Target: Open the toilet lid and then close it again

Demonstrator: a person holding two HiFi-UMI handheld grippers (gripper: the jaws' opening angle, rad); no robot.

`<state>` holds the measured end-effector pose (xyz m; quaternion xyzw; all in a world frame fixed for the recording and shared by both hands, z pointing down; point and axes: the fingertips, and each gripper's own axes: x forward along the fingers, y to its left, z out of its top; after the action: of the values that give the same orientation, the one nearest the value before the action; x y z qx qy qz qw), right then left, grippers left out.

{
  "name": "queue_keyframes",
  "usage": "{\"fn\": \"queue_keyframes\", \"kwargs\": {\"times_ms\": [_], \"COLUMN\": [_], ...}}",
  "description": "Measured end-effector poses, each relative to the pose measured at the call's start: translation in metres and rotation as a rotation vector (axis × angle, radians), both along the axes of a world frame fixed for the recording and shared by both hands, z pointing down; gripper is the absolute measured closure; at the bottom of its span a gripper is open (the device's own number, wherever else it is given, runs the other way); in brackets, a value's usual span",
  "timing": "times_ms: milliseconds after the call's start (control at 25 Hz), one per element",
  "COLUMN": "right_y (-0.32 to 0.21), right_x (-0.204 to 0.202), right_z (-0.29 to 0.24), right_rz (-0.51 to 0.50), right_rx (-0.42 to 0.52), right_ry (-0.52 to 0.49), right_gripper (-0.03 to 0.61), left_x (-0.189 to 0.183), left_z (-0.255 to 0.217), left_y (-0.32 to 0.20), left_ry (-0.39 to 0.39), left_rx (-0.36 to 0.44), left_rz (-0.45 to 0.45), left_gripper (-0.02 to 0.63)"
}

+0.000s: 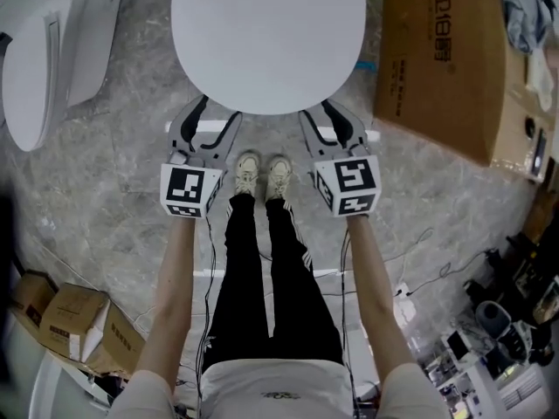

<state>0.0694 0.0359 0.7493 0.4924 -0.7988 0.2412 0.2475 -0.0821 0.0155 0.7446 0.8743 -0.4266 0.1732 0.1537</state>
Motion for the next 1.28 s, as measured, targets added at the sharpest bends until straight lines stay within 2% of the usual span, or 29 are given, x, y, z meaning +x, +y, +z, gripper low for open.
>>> {"fn": "queue_keyframes", "kwargs": {"times_ms": [200,360,560,800,1000,1280], "right_y": [-0.01,-0.016,-0.045,-0.058,-0.081,-0.127], "right_x": [0.003,0.005,0.009,0.013,0.018,0.023], "right_z": [-0.043,-0.074,-0.117,-0.154,-0.185,-0.246], "right_rz": [-0.005,0.013,0.019,0.005,-0.005,0.033], "right_rx": [0.021,0.027,0.058,0.022,0.037,0.05], "right_ry": [-0.05,-0.092,-0.136,-0.168,-0.197,-0.255], "right_gripper": [0.397,0.396,0.394,0.388,0.388,0.389], "left_x": [0.002,0.003,0.007,0.009,0.014,0.015], "left_z": [-0.043,-0.073,-0.117,-0.154,-0.185,-0.247], "left_y": [-0.009,-0.015,-0.043,-0.054,-0.076,-0.123], "left_ry": [0.047,0.054,0.07,0.082,0.1,0.187], "left_rx": [0.009,-0.009,0.019,-0.022,-0.008,0.034], "left_rz": [-0.001,0.017,0.0,-0.018,-0.026,-0.03], "left_gripper": [0.337,0.337,0.337,0.336,0.333,0.331]}}
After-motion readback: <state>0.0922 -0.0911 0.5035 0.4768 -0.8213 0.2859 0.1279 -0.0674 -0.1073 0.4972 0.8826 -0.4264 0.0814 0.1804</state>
